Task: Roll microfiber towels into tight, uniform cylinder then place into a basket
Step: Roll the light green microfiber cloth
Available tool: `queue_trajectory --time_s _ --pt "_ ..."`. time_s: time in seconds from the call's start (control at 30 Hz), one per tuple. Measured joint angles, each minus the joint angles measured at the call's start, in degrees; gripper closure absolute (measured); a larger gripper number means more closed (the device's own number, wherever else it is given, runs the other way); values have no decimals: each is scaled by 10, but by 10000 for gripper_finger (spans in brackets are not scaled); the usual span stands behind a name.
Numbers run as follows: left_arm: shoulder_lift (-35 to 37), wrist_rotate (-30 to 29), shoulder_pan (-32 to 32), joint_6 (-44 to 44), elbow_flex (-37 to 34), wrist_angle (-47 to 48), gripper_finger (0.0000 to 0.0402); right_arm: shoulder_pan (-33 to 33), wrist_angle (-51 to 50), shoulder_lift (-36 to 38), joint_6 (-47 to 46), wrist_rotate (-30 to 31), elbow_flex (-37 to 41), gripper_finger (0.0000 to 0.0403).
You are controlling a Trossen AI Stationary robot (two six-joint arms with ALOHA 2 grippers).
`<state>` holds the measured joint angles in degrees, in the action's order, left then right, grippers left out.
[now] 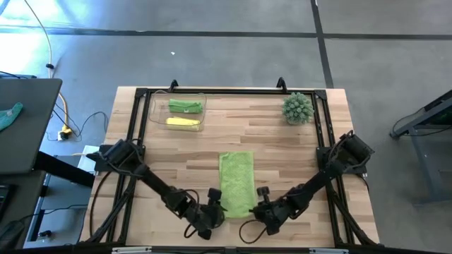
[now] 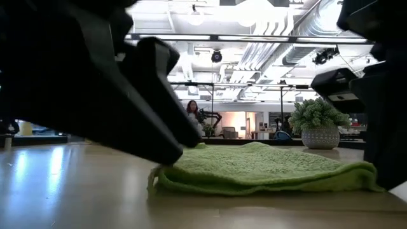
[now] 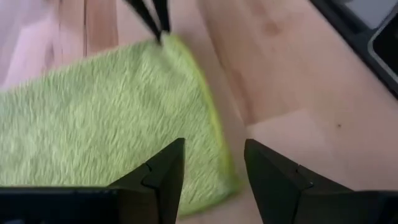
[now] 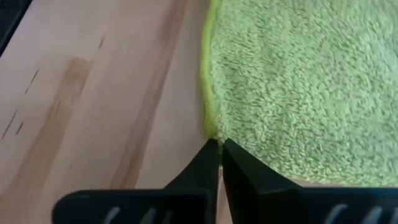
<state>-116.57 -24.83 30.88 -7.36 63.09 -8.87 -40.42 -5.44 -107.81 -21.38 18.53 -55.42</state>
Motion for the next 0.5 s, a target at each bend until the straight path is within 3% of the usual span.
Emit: queue_trajectory --time_s 0.1,0.27,0.5 --pt "0 -17 10 29 10 2 245 4 -1 1 -35 0 0 396" --pt "0 -96 29 65 25 31 245 11 -3 10 -59 0 1 401" --pt "0 -150 51 24 60 109 245 23 -25 54 -83 5 1 402"
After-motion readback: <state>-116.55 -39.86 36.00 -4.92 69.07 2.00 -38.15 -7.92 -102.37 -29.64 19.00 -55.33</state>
